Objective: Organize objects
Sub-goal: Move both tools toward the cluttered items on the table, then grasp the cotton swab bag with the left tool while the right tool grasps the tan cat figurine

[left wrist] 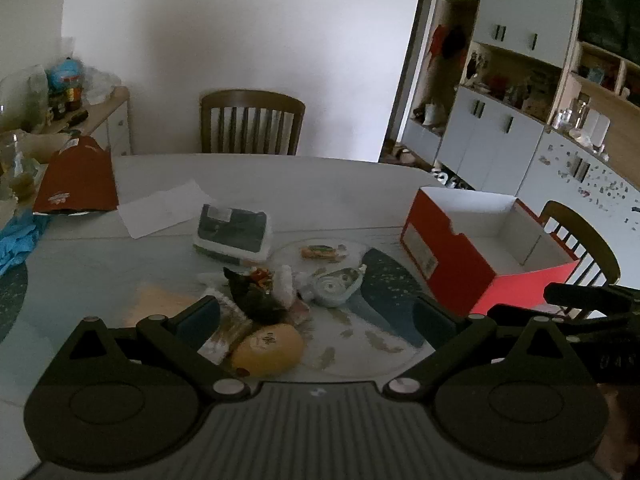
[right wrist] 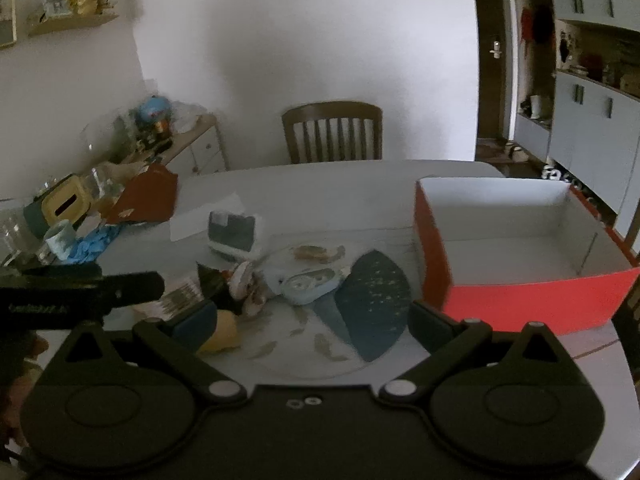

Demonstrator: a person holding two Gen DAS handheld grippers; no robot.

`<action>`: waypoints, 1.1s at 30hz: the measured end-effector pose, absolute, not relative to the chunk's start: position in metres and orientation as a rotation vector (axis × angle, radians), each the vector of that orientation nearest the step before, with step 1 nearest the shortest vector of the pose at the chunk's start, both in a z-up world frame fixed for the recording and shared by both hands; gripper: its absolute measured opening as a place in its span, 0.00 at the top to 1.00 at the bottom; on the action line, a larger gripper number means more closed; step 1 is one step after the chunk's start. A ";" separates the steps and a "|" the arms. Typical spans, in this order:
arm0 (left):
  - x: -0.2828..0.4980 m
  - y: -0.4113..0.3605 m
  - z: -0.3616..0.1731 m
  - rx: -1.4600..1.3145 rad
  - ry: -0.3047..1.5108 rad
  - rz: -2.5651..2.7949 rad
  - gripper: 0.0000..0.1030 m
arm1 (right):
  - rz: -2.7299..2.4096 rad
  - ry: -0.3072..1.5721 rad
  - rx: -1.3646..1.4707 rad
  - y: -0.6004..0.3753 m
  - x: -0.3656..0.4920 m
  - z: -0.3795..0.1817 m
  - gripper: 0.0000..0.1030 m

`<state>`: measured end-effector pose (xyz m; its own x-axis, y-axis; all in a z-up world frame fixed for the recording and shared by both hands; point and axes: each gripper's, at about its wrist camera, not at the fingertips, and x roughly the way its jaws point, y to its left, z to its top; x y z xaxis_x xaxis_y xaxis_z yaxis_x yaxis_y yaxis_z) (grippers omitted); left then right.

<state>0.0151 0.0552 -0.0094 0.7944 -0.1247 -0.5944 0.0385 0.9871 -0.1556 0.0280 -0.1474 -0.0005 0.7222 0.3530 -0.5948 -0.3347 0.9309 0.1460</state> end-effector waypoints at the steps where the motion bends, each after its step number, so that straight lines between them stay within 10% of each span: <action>1: 0.016 0.058 -0.010 -0.135 0.648 -0.082 0.00 | 0.388 0.667 0.025 -0.144 0.029 -0.001 0.01; 33: 0.110 0.131 -0.102 0.028 0.830 -0.130 0.05 | 0.592 0.846 -0.191 -0.011 0.078 -0.089 0.10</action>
